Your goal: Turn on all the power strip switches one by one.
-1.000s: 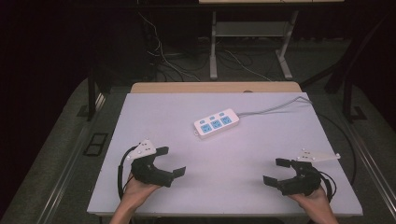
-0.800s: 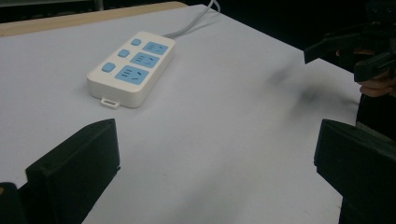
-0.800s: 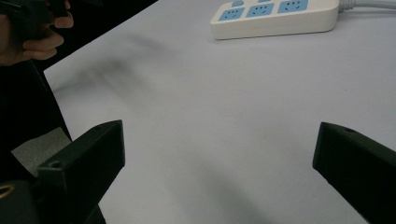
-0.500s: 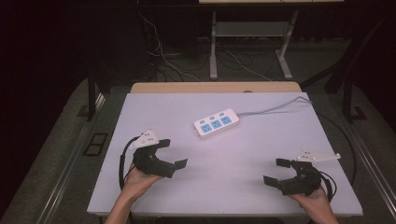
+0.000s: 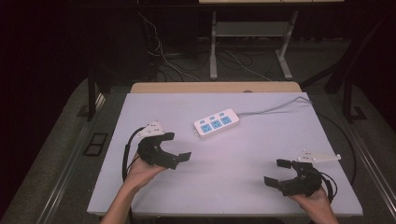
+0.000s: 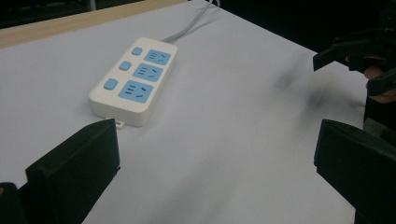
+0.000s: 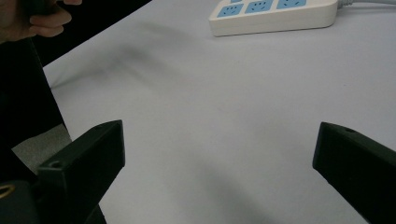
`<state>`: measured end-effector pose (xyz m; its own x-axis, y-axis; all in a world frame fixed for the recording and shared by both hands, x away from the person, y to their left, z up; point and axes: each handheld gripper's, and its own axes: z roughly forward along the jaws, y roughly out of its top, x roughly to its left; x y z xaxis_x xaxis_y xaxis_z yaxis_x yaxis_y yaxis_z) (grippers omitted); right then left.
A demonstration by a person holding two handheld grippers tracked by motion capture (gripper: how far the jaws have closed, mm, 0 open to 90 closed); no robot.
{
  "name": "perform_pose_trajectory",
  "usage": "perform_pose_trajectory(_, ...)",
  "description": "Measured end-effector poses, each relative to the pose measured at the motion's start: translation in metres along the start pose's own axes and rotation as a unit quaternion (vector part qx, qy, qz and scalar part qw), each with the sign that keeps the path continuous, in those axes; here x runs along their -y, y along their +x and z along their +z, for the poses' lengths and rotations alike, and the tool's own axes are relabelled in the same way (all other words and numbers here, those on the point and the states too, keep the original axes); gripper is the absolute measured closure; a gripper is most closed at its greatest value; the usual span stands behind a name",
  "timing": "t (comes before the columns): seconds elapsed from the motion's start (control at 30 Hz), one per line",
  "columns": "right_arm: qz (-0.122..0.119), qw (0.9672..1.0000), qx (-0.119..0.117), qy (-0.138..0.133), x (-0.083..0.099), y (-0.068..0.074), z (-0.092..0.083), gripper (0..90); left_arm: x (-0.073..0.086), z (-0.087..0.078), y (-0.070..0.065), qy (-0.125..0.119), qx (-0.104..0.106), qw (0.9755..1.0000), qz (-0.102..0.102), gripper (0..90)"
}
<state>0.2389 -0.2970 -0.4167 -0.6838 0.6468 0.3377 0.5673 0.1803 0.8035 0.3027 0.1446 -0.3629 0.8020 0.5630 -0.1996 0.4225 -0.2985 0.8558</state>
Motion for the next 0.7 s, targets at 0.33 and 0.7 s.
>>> perform_pose_trajectory(0.33, -0.001, 1.0000, 0.000, 0.002, 0.000, 0.000, 0.000, 2.1, -0.017, 0.008, 0.008, 0.018, 0.000, 0.9998, 0.011, 0.0)
perform_pose_trajectory(0.7, -0.002, 1.0000, -0.003, 0.006, 0.001, 0.001, 0.001, 2.1, -0.033, 0.017, 0.019, 0.035, -0.002, 0.9992, 0.021, 0.0)
